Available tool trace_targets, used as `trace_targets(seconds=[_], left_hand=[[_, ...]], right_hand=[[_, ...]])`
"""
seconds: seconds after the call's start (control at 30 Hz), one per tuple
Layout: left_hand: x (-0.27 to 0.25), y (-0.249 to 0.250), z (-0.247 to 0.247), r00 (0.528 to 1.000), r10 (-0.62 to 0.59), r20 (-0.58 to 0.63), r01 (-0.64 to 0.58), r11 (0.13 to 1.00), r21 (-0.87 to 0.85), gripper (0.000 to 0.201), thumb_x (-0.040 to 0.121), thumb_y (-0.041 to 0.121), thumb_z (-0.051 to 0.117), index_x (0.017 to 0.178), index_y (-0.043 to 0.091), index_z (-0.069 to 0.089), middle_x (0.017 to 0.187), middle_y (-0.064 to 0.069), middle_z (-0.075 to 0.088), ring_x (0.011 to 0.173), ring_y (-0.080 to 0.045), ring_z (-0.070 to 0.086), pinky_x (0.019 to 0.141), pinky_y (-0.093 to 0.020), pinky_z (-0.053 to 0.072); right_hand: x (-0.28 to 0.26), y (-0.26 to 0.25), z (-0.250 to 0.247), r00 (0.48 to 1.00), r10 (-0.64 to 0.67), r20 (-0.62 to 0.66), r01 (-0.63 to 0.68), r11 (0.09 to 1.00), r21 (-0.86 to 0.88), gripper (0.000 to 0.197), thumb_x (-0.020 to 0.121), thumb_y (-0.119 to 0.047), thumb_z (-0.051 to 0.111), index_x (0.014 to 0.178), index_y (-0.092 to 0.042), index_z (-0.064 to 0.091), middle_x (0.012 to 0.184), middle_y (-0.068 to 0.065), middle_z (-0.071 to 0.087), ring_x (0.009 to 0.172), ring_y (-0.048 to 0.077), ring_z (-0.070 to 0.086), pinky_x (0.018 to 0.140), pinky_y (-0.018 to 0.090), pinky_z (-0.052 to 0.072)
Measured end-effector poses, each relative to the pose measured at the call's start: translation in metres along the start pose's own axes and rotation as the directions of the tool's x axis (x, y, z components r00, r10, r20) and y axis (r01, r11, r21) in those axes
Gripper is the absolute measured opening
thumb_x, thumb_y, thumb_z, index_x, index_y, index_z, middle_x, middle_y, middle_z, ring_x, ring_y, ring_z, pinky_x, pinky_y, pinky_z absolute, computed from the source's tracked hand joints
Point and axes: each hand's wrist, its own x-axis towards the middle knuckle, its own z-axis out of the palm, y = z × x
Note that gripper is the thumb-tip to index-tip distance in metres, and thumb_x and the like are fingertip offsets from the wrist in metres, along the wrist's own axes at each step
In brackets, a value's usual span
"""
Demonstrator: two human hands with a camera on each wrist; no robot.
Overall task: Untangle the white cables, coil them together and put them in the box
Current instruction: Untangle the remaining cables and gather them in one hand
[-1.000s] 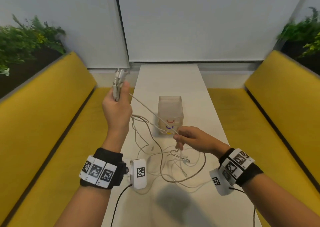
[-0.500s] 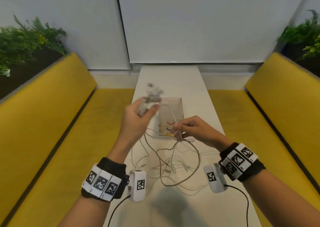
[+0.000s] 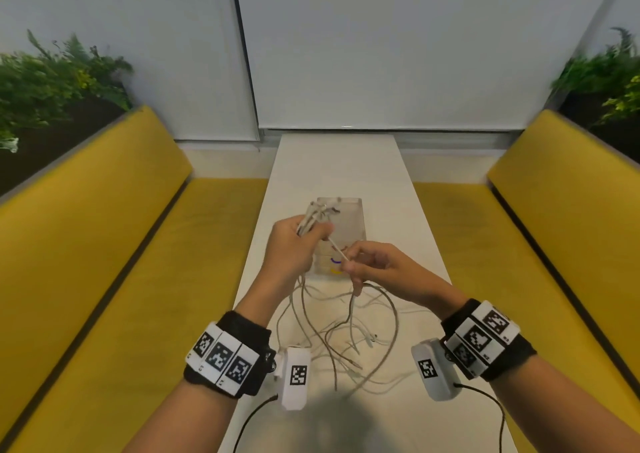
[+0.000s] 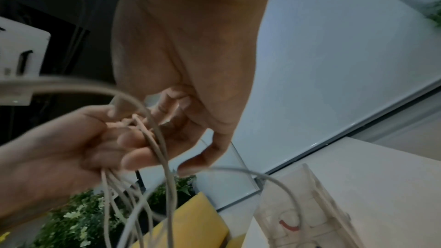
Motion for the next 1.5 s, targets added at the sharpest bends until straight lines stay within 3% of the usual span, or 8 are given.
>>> trace_targets(seconds=[0.13, 0.37, 0.63, 0.8, 0.9, 1.13, 1.3, 1.5], left_hand=[[-0.002, 0.015, -0.009, 0.989, 0.112, -0.095, -0.118, 0.991, -0.063, 0.029, 0.094, 0.012, 0.068, 0.066, 0.013, 0.059, 0.041, 0.015, 0.043, 0.036, -0.002, 0.036, 0.045, -0.021, 0.030], [-0.007, 0.019, -0.013, 0.969, 0.171, -0.178, -0.204, 0.961, -0.184, 0.029, 0.087, 0.015, 0.073, 0.062, 0.016, 0.059, 0.046, 0.008, 0.036, 0.045, -0.017, 0.023, 0.049, -0.030, 0.025], [-0.008, 0.019, -0.012, 0.947, 0.246, -0.208, -0.276, 0.952, -0.131, 0.030, 0.086, 0.012, 0.076, 0.063, 0.008, 0.057, 0.049, 0.007, 0.042, 0.045, -0.013, 0.032, 0.049, -0.026, 0.035], [-0.005, 0.016, -0.017, 0.969, 0.231, -0.091, -0.236, 0.971, -0.049, 0.030, 0.089, 0.014, 0.074, 0.072, -0.005, 0.058, 0.052, 0.002, 0.040, 0.045, -0.012, 0.030, 0.046, -0.021, 0.032], [-0.002, 0.022, -0.027, 0.982, 0.183, 0.044, -0.182, 0.983, -0.020, 0.027, 0.095, 0.022, 0.068, 0.072, 0.010, 0.062, 0.049, 0.009, 0.037, 0.044, -0.015, 0.024, 0.044, -0.026, 0.024], [0.009, 0.047, -0.059, 0.985, 0.172, -0.034, -0.170, 0.896, -0.410, 0.040, 0.104, 0.014, 0.046, 0.065, 0.019, 0.035, 0.048, 0.005, 0.023, 0.044, -0.015, 0.013, 0.042, -0.027, 0.012], [0.018, 0.064, -0.064, 0.960, 0.279, -0.039, -0.263, 0.841, -0.473, 0.046, 0.106, 0.025, 0.042, 0.062, 0.019, 0.033, 0.048, 0.003, 0.025, 0.042, -0.014, 0.020, 0.041, -0.029, 0.018], [0.014, 0.068, -0.049, 0.942, 0.335, 0.034, -0.270, 0.812, -0.517, 0.049, 0.107, 0.026, 0.038, 0.059, 0.020, 0.038, 0.052, -0.003, 0.019, 0.045, -0.016, 0.019, 0.043, -0.031, 0.018]], right_hand=[[-0.006, 0.009, -0.012, 1.000, 0.006, -0.025, -0.007, 0.998, -0.059, 0.015, 0.089, 0.000, 0.068, 0.102, -0.008, 0.065, 0.106, 0.019, 0.066, 0.099, 0.032, 0.063, 0.090, 0.041, 0.053], [-0.008, 0.014, -0.018, 0.994, -0.045, -0.102, 0.018, 0.967, -0.253, 0.043, 0.084, 0.018, 0.055, 0.108, -0.015, 0.067, 0.108, -0.003, 0.070, 0.107, 0.016, 0.065, 0.080, 0.025, 0.053], [-0.009, 0.016, -0.018, 0.987, -0.105, -0.118, 0.049, 0.911, -0.409, 0.007, 0.092, -0.016, 0.068, 0.095, -0.015, 0.062, 0.100, 0.000, 0.068, 0.101, 0.019, 0.065, 0.098, 0.039, 0.053], [-0.008, 0.008, -0.011, 0.975, -0.122, -0.185, 0.036, 0.911, -0.411, 0.053, 0.092, -0.058, 0.050, 0.076, -0.008, 0.061, 0.090, 0.007, 0.070, 0.096, 0.021, 0.065, 0.088, 0.034, 0.052], [-0.007, 0.006, -0.009, 0.966, -0.171, -0.193, 0.071, 0.896, -0.438, 0.053, 0.097, -0.054, 0.043, 0.077, -0.011, 0.066, 0.085, 0.000, 0.068, 0.087, 0.010, 0.061, 0.080, 0.022, 0.047], [-0.016, 0.025, -0.046, 0.796, 0.250, -0.552, -0.138, 0.962, 0.236, 0.035, 0.102, -0.022, 0.040, 0.068, -0.017, 0.044, 0.070, 0.006, 0.070, 0.075, 0.022, 0.059, 0.080, 0.039, 0.042], [-0.024, 0.044, -0.058, 0.716, 0.602, -0.354, -0.183, 0.651, 0.737, 0.034, 0.095, -0.027, 0.057, 0.063, -0.020, 0.048, 0.067, 0.001, 0.060, 0.055, 0.016, 0.050, 0.060, 0.030, 0.039], [-0.023, 0.078, -0.057, 0.584, 0.784, -0.210, -0.286, 0.440, 0.851, 0.026, 0.095, -0.021, 0.049, 0.071, -0.012, 0.051, 0.063, 0.004, 0.058, 0.040, 0.014, 0.046, 0.044, 0.020, 0.034]])
